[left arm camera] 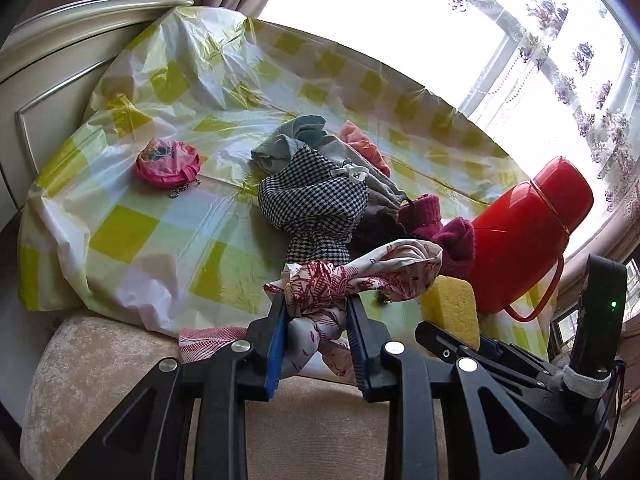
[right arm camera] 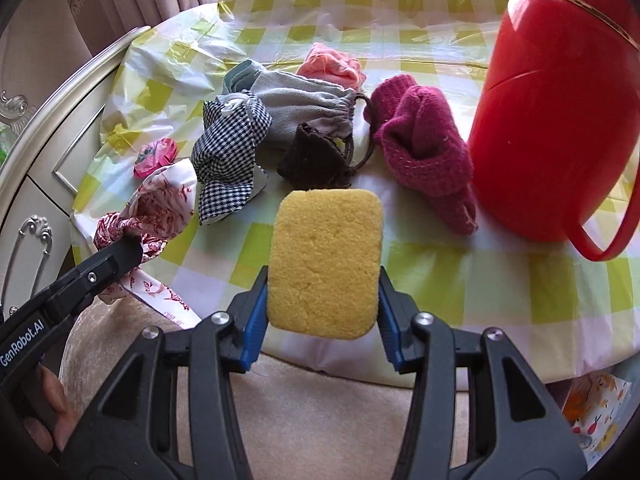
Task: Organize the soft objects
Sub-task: 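Carry the cloth and sponge into the white box and open both tools, then move both tools back over the remaining pile on the table, then grasp the pink round purse with the left tool while the right tool grasps the houndstooth cloth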
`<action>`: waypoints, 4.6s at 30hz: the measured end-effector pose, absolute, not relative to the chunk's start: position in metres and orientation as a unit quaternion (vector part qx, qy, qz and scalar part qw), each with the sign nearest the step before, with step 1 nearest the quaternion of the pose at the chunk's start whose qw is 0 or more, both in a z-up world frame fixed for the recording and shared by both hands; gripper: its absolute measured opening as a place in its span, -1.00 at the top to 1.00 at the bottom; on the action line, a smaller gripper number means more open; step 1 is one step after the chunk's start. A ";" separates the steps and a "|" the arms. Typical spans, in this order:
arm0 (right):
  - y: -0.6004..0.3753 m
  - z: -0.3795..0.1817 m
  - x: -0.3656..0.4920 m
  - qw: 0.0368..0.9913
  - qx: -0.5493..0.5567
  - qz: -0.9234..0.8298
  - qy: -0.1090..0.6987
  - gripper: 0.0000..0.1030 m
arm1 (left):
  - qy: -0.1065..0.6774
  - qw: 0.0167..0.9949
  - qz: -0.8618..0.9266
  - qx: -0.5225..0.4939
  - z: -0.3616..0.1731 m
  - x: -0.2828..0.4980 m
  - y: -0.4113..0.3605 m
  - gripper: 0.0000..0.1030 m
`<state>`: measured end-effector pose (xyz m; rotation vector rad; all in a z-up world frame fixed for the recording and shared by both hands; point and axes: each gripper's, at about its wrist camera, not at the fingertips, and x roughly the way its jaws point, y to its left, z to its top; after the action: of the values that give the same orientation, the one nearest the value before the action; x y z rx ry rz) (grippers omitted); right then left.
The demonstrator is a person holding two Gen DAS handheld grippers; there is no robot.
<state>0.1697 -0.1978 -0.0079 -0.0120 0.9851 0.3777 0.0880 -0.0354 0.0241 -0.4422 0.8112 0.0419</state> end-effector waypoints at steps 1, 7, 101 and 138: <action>-0.204 -0.007 0.167 0.865 0.001 0.178 0.469 0.00 | 0.392 0.896 0.016 -0.208 0.025 0.088 -0.041 0.42; -0.250 0.003 0.154 0.873 0.042 0.154 0.461 0.00 | 0.397 0.899 -0.023 -0.184 0.032 0.090 -0.081 0.42; -0.354 0.010 0.108 0.870 0.063 0.055 0.485 -0.42 | 0.424 0.877 -0.122 -0.189 0.025 0.088 -0.108 -0.24; -0.134 0.007 0.179 0.900 -0.100 0.183 0.382 -0.54 | 0.397 0.876 0.151 -0.227 -0.005 0.182 0.100 -0.59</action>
<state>0.1790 -0.1342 0.0070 -0.2069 0.7913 0.3796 0.1820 0.0995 -0.0050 -0.4742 0.8282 0.3161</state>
